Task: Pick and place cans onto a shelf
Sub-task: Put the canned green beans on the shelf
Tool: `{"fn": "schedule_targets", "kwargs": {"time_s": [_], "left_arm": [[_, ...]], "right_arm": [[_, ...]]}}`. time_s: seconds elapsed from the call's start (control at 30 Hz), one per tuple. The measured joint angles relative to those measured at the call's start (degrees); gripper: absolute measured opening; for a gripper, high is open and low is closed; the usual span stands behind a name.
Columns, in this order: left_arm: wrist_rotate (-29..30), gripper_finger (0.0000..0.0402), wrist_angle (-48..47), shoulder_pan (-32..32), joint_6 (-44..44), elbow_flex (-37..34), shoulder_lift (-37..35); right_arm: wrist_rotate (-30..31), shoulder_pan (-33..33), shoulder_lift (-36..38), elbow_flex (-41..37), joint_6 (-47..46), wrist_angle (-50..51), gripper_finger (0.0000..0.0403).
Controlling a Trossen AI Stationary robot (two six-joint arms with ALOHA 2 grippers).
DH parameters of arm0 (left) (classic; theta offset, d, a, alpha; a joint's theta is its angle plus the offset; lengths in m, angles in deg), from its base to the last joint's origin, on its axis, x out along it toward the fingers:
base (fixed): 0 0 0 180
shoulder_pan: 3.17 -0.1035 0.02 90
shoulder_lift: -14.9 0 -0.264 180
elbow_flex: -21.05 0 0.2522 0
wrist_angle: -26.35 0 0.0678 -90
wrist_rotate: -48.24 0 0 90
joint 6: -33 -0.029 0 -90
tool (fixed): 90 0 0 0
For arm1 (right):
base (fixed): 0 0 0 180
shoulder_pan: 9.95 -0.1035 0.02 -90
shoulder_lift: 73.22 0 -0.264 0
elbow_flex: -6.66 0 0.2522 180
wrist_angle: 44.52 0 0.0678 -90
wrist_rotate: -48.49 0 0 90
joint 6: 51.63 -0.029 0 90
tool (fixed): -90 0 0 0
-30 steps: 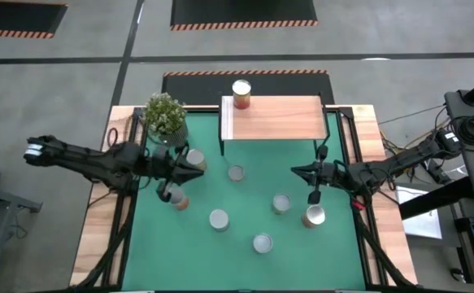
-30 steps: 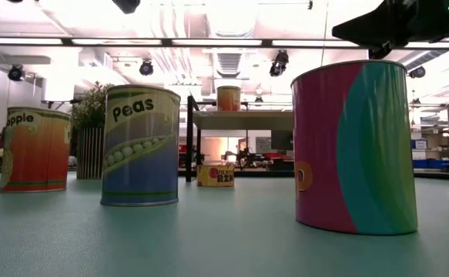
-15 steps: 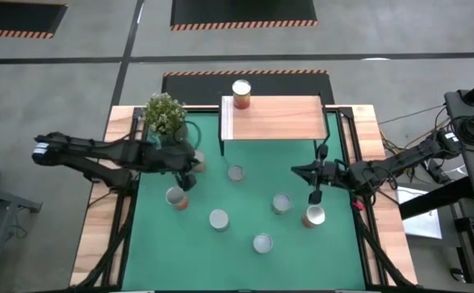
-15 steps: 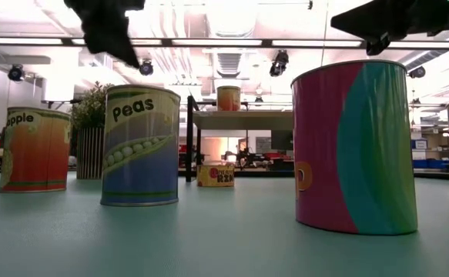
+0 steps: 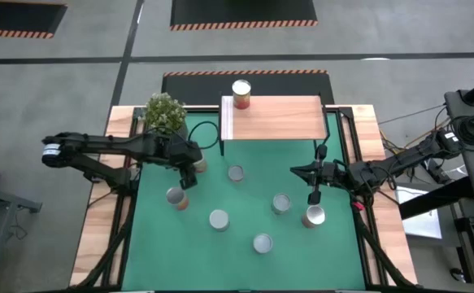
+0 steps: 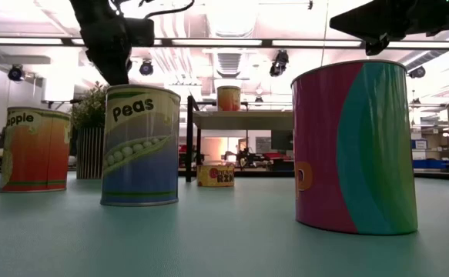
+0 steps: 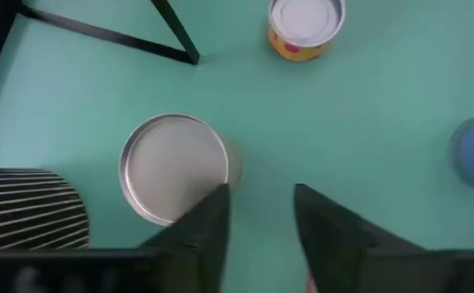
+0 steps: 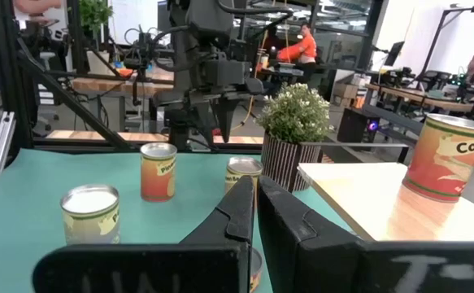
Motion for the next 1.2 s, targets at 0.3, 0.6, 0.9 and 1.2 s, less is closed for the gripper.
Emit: {"fn": "schedule_targets", "kwargs": {"time_s": [0.3, 0.6, 0.9, 1.2], "left_arm": [[11.8, 0.0318, 0.6, -0.9, -7.8, -0.9, 3.4], [6.1, 0.0358, 5.7, -4.8, -11.8, -2.5, 2.8], [0.8, 0.0357, 10.3, -9.4, -14.2, -5.5, 2.8], [-2.1, 0.035, 14.4, -11.6, -14.2, -10.6, 2.8]], "right_arm": [[0.0, 0.0, 0.0, 0.0, 0.0, 0.5, 0.0009], [-0.1, 0.0, -0.1, 0.0, 0.0, 1.0, 0.0009], [-0.2, 0.0, -0.1, 0.0, 0.0, 1.5, 0.0009], [-0.2, 0.0, -0.1, 0.0, -0.2, 1.8, 0.0009]]}}
